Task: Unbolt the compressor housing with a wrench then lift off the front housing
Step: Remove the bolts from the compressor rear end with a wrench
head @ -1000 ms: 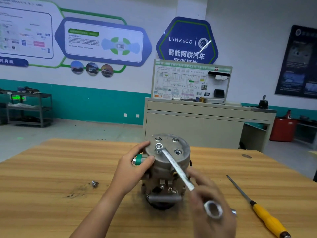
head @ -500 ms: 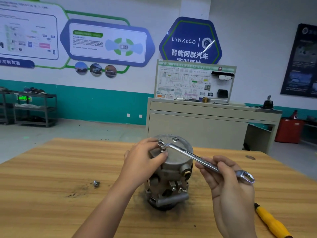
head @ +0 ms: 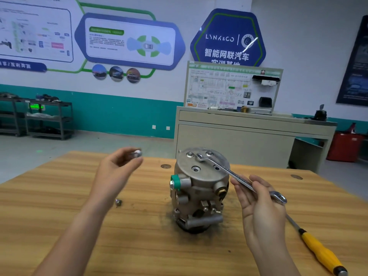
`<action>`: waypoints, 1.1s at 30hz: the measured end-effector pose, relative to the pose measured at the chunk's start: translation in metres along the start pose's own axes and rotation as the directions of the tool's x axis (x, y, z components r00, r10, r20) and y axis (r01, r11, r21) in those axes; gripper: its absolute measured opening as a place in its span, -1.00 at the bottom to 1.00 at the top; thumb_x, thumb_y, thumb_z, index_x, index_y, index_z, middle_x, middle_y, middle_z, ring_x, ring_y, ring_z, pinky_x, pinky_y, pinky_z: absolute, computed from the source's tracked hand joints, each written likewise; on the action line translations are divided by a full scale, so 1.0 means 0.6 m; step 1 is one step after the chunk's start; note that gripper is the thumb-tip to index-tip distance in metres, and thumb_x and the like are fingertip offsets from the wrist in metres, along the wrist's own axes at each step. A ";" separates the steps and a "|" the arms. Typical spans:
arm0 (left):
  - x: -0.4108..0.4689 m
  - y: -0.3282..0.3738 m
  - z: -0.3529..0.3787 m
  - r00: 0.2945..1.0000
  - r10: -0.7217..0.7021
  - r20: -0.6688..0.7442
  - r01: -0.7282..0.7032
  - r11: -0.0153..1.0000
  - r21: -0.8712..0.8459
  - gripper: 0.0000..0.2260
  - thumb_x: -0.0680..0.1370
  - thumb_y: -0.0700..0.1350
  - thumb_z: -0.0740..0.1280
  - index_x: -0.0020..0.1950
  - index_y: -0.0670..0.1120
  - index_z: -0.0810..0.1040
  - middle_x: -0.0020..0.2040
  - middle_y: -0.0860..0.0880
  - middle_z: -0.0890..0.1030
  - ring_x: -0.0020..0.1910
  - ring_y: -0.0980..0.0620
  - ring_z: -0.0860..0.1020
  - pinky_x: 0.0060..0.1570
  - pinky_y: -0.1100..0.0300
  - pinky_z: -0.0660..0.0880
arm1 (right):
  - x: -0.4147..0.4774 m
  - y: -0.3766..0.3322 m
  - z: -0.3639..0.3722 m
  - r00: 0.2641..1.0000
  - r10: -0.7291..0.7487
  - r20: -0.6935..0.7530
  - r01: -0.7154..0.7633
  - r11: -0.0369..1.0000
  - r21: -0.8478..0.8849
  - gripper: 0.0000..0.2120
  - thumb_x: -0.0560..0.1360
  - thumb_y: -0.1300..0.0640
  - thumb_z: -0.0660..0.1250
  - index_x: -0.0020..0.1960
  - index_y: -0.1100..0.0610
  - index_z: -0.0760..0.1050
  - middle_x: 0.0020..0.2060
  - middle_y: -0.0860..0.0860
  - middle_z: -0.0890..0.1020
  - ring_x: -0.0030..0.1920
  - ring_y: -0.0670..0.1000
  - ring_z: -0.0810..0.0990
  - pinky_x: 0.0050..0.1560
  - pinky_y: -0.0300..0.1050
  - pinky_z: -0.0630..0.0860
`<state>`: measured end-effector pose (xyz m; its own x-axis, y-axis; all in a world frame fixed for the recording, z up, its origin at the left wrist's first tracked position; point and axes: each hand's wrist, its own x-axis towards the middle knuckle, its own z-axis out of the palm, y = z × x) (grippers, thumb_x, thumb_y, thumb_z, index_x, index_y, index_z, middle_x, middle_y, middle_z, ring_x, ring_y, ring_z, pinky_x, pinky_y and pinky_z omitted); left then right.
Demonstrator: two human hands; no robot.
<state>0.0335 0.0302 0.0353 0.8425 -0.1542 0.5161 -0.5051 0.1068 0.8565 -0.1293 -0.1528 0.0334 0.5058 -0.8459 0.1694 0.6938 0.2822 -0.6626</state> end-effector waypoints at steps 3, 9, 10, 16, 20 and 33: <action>0.009 -0.070 -0.082 0.990 -0.136 -0.024 0.138 0.965 0.221 -0.83 0.47 -0.32 0.38 0.03 -0.16 0.59 -0.20 -0.01 0.61 -0.23 0.11 0.54 -0.29 0.45 0.42 | 0.004 0.006 -0.007 1.000 0.015 -0.010 -0.015 1.000 0.017 -0.81 0.57 0.35 0.12 -0.15 0.23 0.45 -0.33 0.11 0.67 -0.25 0.08 0.68 -0.18 -0.19 0.62; 0.003 -0.195 -0.161 0.973 -0.215 0.088 0.086 0.686 0.722 -0.91 0.48 -0.26 0.39 -0.03 -0.16 0.60 -0.10 -0.13 0.65 -0.10 -0.06 0.59 -0.17 0.24 0.41 | -0.001 0.020 -0.014 0.999 0.048 -0.021 -0.047 0.999 0.018 -0.82 0.57 0.31 0.14 -0.16 0.19 0.46 -0.28 0.09 0.66 -0.24 0.05 0.68 -0.11 -0.16 0.61; 0.004 -0.204 -0.158 0.967 -0.214 0.138 0.027 0.626 0.779 -0.88 0.49 -0.21 0.39 0.02 -0.12 0.59 -0.07 -0.08 0.64 -0.05 -0.06 0.59 -0.14 0.22 0.43 | -0.002 0.021 -0.014 0.999 0.050 -0.023 -0.049 0.999 0.011 -0.82 0.57 0.30 0.14 -0.16 0.19 0.46 -0.24 0.11 0.64 -0.25 0.04 0.68 -0.11 -0.16 0.61; 0.024 -0.213 -0.117 0.964 -0.193 0.184 -0.055 0.531 0.846 -0.84 0.51 -0.10 0.35 0.08 -0.06 0.56 0.04 -0.06 0.63 0.06 -0.07 0.57 -0.02 0.15 0.46 | -0.004 0.019 -0.016 0.999 0.036 -0.006 -0.037 0.998 -0.049 -0.82 0.57 0.28 0.14 -0.16 0.18 0.45 -0.28 0.09 0.65 -0.27 0.01 0.68 -0.09 -0.15 0.60; 0.029 -0.229 -0.108 0.953 -0.256 0.164 -0.028 0.465 0.885 -0.84 0.51 -0.05 0.36 0.06 -0.03 0.59 0.08 -0.04 0.62 0.09 -0.05 0.55 -0.01 0.17 0.46 | -0.008 0.022 -0.017 0.999 0.054 -0.004 -0.054 0.997 -0.061 -0.84 0.57 0.26 0.14 -0.14 0.17 0.45 -0.27 0.09 0.66 -0.24 0.01 0.68 -0.10 -0.16 0.61; -0.016 -0.088 0.035 0.979 0.046 0.199 -0.081 0.982 0.173 -0.46 0.39 0.29 0.34 0.31 0.13 0.36 0.18 0.27 0.44 0.13 0.38 0.41 -0.01 0.40 0.34 | 0.005 0.003 -0.005 0.999 0.040 -0.003 -0.040 0.998 0.039 -0.81 0.56 0.35 0.11 -0.13 0.21 0.44 -0.33 0.11 0.67 -0.26 0.08 0.68 -0.19 -0.16 0.62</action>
<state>0.0477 0.0053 -0.0145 0.7644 -0.3418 0.5466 -0.5962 -0.0524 0.8011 -0.1282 -0.1564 0.0307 0.5317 -0.8351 0.1407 0.6926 0.3332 -0.6397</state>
